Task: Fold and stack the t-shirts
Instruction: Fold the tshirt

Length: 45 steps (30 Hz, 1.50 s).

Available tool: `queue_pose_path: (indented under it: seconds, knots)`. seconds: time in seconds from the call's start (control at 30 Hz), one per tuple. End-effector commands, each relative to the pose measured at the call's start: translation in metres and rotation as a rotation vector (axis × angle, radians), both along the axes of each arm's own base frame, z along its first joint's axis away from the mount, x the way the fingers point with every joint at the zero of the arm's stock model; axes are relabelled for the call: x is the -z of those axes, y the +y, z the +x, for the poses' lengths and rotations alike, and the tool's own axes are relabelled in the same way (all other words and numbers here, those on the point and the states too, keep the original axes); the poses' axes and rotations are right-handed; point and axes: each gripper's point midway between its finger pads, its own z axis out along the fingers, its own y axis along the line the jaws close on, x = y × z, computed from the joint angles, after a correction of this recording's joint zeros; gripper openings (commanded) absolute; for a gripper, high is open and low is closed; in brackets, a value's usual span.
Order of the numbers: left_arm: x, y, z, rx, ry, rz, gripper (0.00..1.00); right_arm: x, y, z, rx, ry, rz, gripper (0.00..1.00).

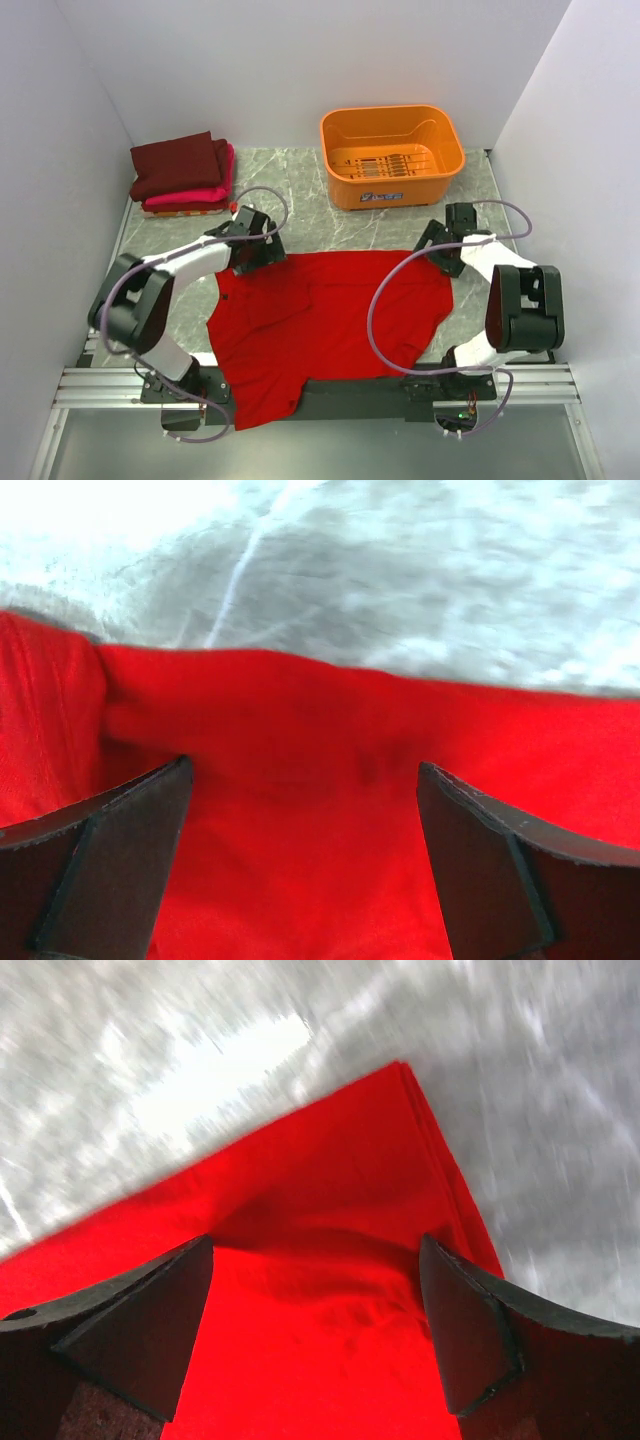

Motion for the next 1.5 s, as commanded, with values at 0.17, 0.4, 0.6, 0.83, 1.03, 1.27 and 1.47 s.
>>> queue_pose_path:
  seconds: [0.17,0.4,0.6,0.83,1.03,1.27,1.47]
  knots:
    - [0.022,0.030,0.045,-0.080,0.001,-0.019,0.99,0.020,-0.011,0.029,0.005,0.019,-0.010,0.90]
    - [0.041,0.039,0.078,-0.065,0.029,0.002,0.99,0.014,-0.024,0.042,0.002,0.025,-0.039,0.90]
    - [0.037,0.032,0.108,-0.034,0.016,-0.001,0.99,0.015,-0.036,0.053,0.000,0.037,-0.054,0.90]
    - [0.009,0.029,0.142,-0.028,-0.051,0.008,0.99,0.002,-0.044,0.068,-0.001,-0.002,-0.086,0.90]
    - [-0.021,0.027,0.149,-0.048,-0.114,-0.024,0.99,-0.010,-0.050,0.070,0.015,-0.018,-0.110,0.90]
    - [-0.071,0.031,0.122,-0.055,-0.211,-0.058,1.00,-0.053,-0.056,0.024,0.118,-0.031,-0.161,0.91]
    - [-0.072,0.006,0.059,-0.007,-0.200,-0.071,0.99,-0.054,-0.026,-0.056,0.095,0.059,-0.165,0.91]
